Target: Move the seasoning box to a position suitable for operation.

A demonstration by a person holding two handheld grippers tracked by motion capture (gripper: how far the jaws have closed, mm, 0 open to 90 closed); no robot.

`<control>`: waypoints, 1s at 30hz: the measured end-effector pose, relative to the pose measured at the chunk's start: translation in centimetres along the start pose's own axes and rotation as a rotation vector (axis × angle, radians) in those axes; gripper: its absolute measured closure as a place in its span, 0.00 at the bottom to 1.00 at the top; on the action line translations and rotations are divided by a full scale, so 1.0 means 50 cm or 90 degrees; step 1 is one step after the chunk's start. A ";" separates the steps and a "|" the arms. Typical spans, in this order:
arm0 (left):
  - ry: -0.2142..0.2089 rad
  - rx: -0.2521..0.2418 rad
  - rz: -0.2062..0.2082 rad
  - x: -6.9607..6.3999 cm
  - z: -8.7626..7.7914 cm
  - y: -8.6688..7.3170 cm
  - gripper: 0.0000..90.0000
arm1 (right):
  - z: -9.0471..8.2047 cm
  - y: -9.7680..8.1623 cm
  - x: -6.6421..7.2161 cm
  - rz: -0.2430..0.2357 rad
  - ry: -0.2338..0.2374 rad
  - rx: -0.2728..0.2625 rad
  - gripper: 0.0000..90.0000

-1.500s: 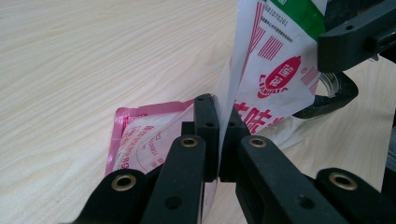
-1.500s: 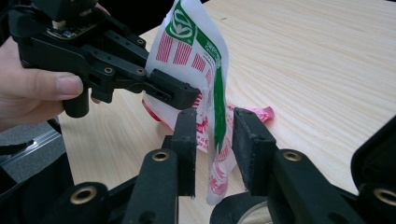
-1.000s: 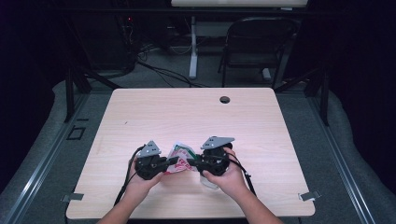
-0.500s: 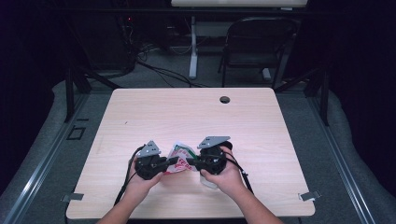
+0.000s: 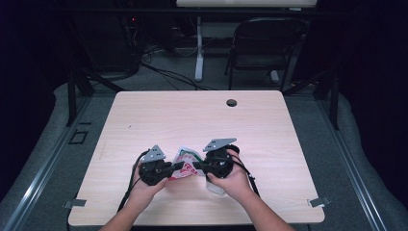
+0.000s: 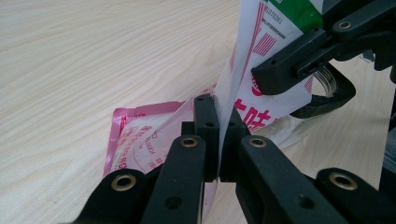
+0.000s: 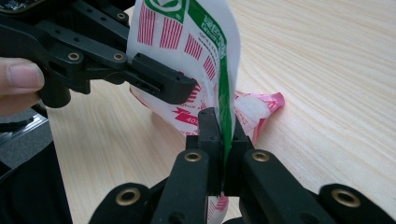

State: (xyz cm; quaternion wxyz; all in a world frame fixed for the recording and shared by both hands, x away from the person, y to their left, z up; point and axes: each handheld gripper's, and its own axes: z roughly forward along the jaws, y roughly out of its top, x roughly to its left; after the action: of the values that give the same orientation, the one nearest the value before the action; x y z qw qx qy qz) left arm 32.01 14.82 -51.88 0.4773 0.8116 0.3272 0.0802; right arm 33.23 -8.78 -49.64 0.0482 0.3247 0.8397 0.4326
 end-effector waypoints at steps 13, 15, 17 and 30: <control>0.001 -0.010 -0.005 0.006 -0.005 -0.006 0.91 | 0.002 0.008 0.006 -0.005 -0.006 -0.002 1.00; 0.003 -0.008 -0.003 0.008 -0.007 -0.007 0.85 | 0.002 0.010 0.007 -0.008 -0.009 -0.003 1.00; 0.000 -0.011 -0.004 0.012 -0.008 -0.009 0.82 | 0.003 0.010 0.007 -0.005 -0.008 -0.008 1.00; 0.010 -0.005 -0.009 0.031 0.003 -0.027 0.56 | 0.006 0.020 0.008 -0.020 0.000 -0.017 1.00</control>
State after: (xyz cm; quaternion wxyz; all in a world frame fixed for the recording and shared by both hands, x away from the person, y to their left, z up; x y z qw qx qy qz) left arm 32.66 16.11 -53.36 0.4783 0.8069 0.3361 0.0844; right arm 33.52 -7.92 -48.98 0.0590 0.3108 0.8387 0.4433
